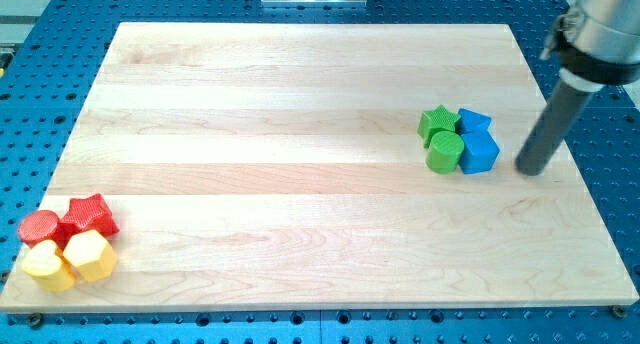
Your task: Separate the green and blue blocks from each other
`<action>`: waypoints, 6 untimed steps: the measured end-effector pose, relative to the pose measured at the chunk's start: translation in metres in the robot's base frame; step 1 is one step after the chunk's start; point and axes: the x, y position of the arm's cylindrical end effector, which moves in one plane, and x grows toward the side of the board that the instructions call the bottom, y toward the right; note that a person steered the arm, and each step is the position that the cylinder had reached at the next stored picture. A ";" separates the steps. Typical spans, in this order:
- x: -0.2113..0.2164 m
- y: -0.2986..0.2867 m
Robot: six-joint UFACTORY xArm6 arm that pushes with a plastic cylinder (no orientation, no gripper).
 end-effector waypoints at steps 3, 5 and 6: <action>-0.023 -0.038; 0.015 -0.138; 0.058 -0.164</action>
